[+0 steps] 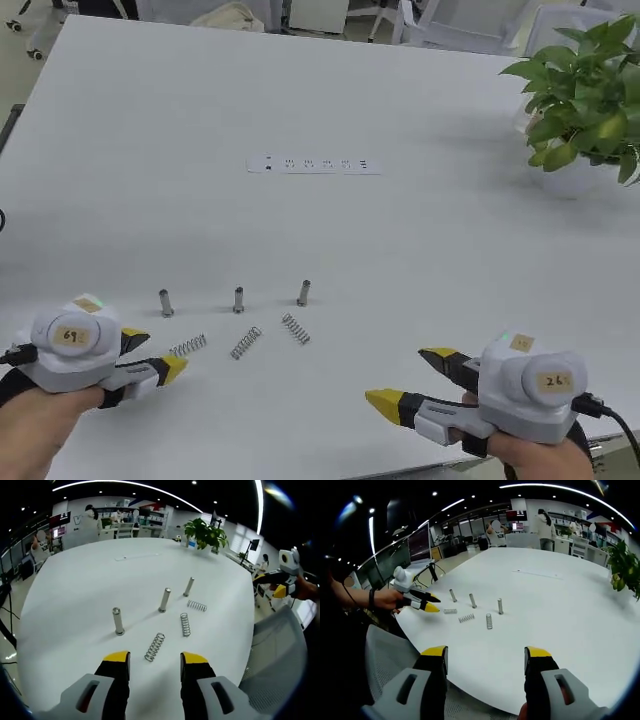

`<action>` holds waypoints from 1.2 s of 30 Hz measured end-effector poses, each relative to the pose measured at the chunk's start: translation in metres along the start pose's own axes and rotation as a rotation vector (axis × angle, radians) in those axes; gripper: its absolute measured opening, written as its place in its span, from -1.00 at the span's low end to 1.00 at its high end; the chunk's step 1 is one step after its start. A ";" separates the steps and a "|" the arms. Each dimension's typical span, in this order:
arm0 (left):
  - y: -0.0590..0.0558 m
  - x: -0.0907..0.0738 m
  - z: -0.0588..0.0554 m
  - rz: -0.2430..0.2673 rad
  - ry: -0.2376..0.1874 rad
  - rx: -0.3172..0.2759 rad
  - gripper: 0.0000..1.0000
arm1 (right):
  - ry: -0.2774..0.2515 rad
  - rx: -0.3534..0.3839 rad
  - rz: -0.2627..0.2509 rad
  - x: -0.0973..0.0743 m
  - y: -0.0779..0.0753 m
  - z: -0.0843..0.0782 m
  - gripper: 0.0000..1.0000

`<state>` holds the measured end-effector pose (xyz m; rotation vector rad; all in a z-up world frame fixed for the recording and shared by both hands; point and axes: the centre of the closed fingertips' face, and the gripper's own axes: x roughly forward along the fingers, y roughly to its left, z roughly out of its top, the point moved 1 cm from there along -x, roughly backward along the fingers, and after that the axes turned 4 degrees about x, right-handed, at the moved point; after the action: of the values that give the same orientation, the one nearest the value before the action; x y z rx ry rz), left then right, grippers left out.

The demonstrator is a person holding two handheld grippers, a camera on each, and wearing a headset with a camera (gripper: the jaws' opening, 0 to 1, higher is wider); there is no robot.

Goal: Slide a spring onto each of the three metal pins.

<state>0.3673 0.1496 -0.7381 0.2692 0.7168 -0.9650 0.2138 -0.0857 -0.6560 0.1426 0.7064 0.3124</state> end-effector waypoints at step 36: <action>0.006 0.043 -0.019 0.008 0.076 0.016 -0.82 | 0.024 0.012 0.012 0.000 0.002 -0.010 0.19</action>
<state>0.3799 0.1345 -0.7818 0.3242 0.7768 -0.9575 0.2068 -0.0836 -0.6635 0.1546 0.7319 0.3217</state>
